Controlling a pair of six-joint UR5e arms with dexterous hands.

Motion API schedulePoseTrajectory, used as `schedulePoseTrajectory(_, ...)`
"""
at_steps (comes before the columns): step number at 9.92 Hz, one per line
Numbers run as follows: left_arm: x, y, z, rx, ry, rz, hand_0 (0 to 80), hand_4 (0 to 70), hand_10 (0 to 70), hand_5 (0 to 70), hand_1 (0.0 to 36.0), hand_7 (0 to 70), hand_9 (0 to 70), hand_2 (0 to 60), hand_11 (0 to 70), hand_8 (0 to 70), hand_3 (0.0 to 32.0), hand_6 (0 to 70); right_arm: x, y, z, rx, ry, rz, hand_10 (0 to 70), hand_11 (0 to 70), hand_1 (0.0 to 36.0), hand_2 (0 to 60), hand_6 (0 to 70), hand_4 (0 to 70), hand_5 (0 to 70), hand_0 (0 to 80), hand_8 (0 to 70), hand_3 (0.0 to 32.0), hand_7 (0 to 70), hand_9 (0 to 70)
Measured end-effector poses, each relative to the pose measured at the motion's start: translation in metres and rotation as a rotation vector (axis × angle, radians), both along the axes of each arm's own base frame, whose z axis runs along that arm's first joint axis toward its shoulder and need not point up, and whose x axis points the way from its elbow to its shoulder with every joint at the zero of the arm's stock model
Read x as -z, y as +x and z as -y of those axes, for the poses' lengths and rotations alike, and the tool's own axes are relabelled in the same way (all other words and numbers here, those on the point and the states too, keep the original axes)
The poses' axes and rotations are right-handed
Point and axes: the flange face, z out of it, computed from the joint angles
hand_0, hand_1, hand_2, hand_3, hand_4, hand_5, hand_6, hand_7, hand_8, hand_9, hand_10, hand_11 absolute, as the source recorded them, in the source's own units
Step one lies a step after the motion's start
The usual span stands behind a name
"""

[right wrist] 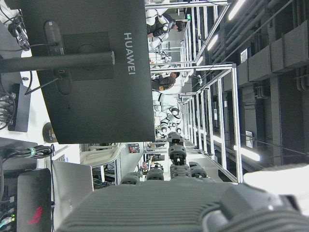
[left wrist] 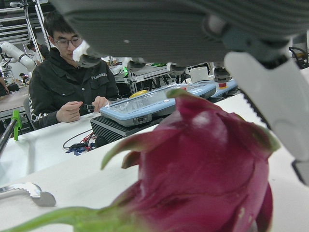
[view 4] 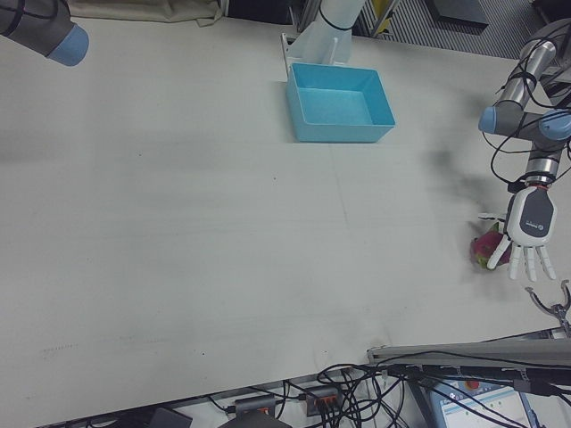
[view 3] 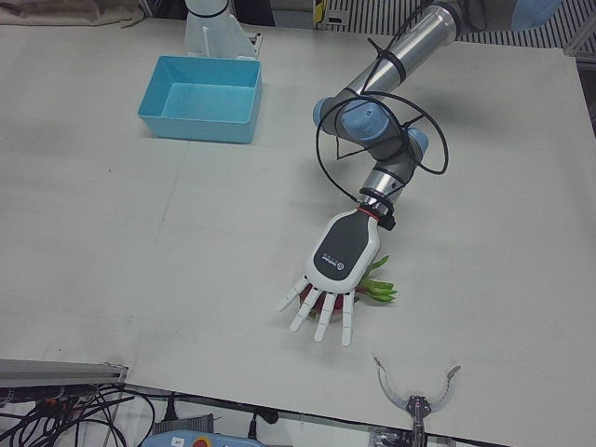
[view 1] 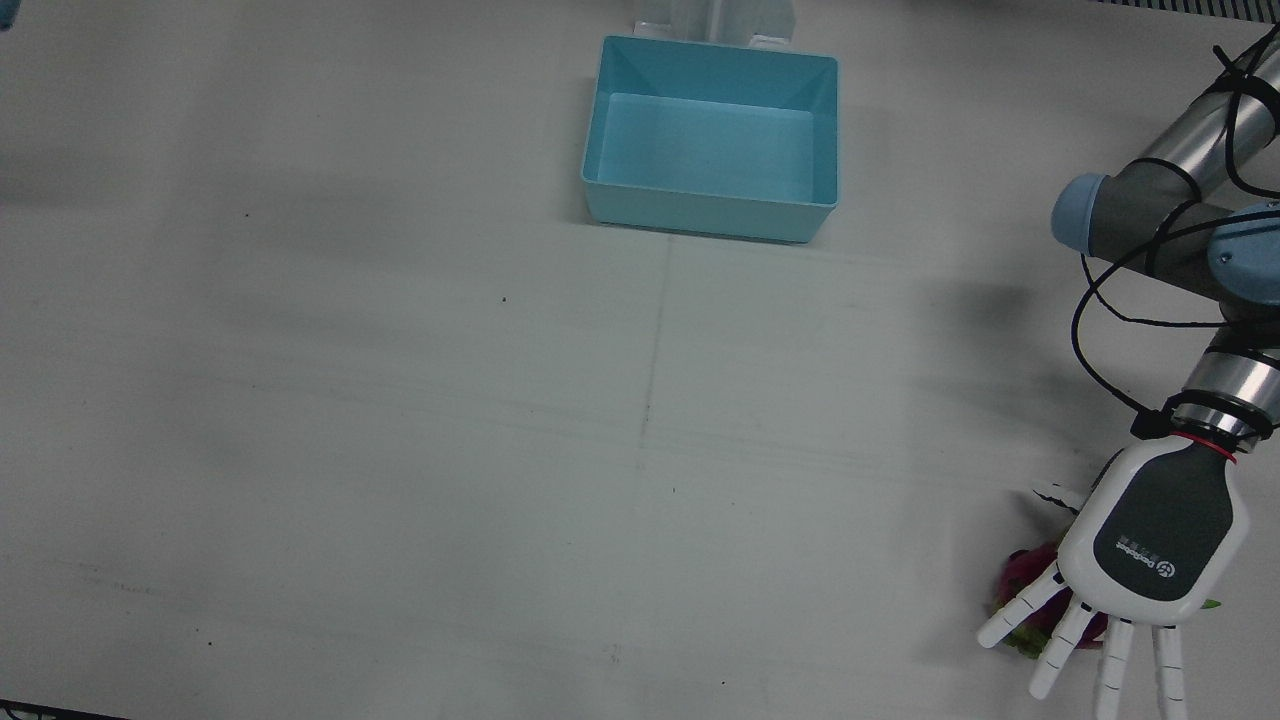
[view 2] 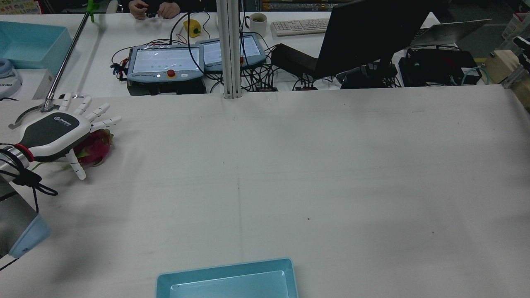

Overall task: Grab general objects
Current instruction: 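Close the left hand's fingers around the dragon fruit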

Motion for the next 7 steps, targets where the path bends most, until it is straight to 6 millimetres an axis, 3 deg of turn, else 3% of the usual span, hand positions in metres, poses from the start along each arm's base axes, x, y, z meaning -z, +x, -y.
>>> schedulePoseTrajectory(3, 0.0000, -0.0156, 0.0069, 0.030, 0.026, 0.041, 46.6, 0.0, 0.0, 0.0, 16.6, 0.0, 0.0, 11.0, 0.0, 0.0, 32.0, 0.0, -0.0004, 0.0000, 0.0000, 0.000, 0.000, 0.000, 0.0, 0.0, 0.0, 0.0, 0.0, 0.0, 0.0, 0.0, 0.0, 0.0, 0.0, 0.0)
schedulePoseTrajectory(7, -0.0088, -0.0122, 0.0105, 0.030, 0.044, 0.053, 46.3, 0.0, 0.0, 0.0, 16.0, 0.0, 0.0, 10.8, 0.0, 0.0, 32.0, 0.0, -0.0004, 0.0000, 0.0000, 0.000, 0.000, 0.000, 0.0, 0.0, 0.0, 0.0, 0.0, 0.0, 0.0, 0.0, 0.0, 0.0, 0.0, 0.0)
